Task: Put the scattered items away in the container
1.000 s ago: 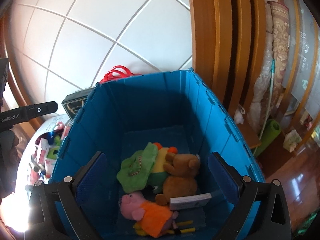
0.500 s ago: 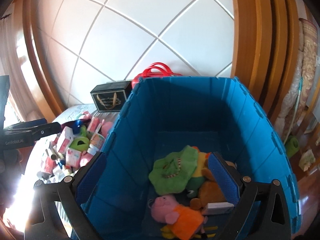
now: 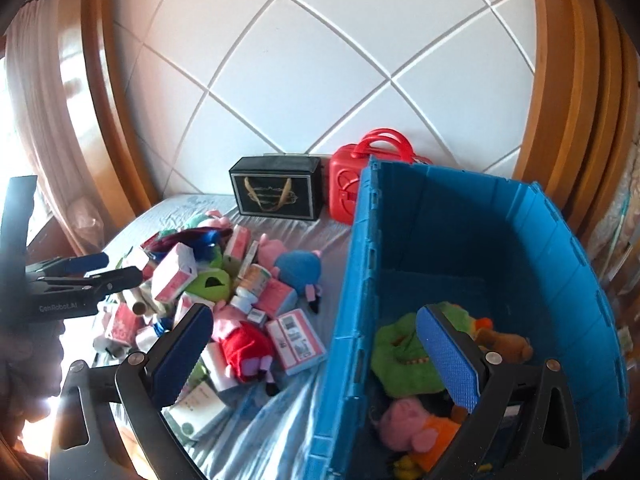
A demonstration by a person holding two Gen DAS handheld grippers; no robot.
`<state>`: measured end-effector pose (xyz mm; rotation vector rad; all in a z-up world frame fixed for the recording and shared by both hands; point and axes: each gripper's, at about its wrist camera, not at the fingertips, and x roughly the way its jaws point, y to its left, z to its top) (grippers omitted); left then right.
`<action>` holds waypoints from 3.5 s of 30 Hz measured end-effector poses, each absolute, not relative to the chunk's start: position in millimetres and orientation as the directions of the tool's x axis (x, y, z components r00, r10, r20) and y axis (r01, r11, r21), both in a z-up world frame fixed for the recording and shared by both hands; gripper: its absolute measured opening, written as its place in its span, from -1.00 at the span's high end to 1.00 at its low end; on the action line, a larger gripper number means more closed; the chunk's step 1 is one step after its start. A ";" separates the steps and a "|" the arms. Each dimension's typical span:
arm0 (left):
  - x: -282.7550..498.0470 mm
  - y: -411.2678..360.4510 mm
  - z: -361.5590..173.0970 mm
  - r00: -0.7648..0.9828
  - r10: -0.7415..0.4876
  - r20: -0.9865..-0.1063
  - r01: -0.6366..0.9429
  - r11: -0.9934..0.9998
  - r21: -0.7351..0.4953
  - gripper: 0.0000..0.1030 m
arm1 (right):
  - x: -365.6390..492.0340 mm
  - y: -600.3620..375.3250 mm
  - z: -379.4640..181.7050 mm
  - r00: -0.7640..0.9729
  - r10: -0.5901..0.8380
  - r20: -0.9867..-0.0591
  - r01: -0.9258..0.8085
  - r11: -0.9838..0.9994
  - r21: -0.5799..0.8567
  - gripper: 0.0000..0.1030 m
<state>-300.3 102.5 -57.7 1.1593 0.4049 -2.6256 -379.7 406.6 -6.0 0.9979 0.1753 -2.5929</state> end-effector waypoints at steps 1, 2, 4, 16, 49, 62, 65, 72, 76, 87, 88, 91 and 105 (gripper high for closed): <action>-297.1 91.5 -60.8 -0.651 -0.106 -0.752 0.331 -0.931 -0.155 -0.81 | -378.4 396.6 -6.8 -0.686 -0.281 -0.672 0.369 -0.929 0.011 -1.00; -294.5 81.6 -63.7 -0.646 -0.104 -0.756 0.332 -0.930 -0.155 -0.81 | -376.8 385.4 -8.1 -0.683 -0.280 -0.675 0.368 -0.930 0.013 -1.00; -288.5 62.7 -69.4 -0.639 -0.101 -0.762 0.331 -0.931 -0.154 -0.81 | -374.7 365.3 -11.7 -0.680 -0.275 -0.679 0.366 -0.930 0.010 -1.00; -275.4 -19.7 -124.0 -0.591 -0.033 -0.806 0.258 -0.954 -0.150 -0.81 | -364.0 272.0 -55.0 -0.648 -0.238 -0.724 0.336 -0.942 0.009 -1.00; -404.4 -96.8 -274.0 -0.462 0.100 -0.881 -0.032 -0.995 -0.096 -0.81 | -381.3 209.8 -212.4 -0.469 -0.116 -0.876 0.260 -0.966 -0.011 -1.00; -410.7 -88.6 -288.1 -0.450 -0.009 -0.893 0.041 -0.999 -0.010 -0.59 | -372.7 185.9 -290.5 -0.362 -0.148 -0.920 0.369 -0.929 0.005 -1.00; -402.1 -86.1 -282.5 -0.462 -0.023 -0.886 0.044 -0.999 0.002 -0.48 | -368.1 182.7 -300.3 -0.341 -0.168 -0.925 0.387 -0.922 0.025 -1.00; -368.9 -87.0 -258.9 -0.498 -0.011 -0.867 0.065 -0.998 -0.025 -0.44 | -355.9 164.6 -315.4 -0.295 -0.215 -0.931 0.454 -0.889 0.061 -1.00; -345.8 -89.3 -244.4 -0.519 -0.014 -0.855 0.085 -0.996 -0.035 -0.44 | -350.3 153.1 -325.2 -0.261 -0.233 -0.937 0.492 -0.867 0.078 -1.00; -293.0 -97.0 -220.9 -0.542 -0.048 -0.839 0.149 -0.988 -0.040 -0.44 | -340.7 116.2 -352.8 -0.197 -0.265 -0.944 0.590 -0.801 0.101 -1.00; -289.5 -97.5 -221.4 -0.541 -0.051 -0.840 0.153 -0.988 -0.038 -0.44 | -340.5 112.2 -356.0 -0.184 -0.267 -0.946 0.598 -0.794 0.108 -1.00; -280.4 -99.2 -222.0 -0.537 -0.056 -0.842 0.166 -0.985 -0.040 -0.44 | -339.0 102.8 -363.9 -0.178 -0.266 -0.947 0.612 -0.784 0.105 -1.00; -259.9 -111.5 -212.7 -0.540 -0.084 -0.837 0.221 -0.974 -0.044 -0.44 | -339.1 106.3 -364.1 -0.159 -0.274 -0.949 0.607 -0.785 0.125 -0.48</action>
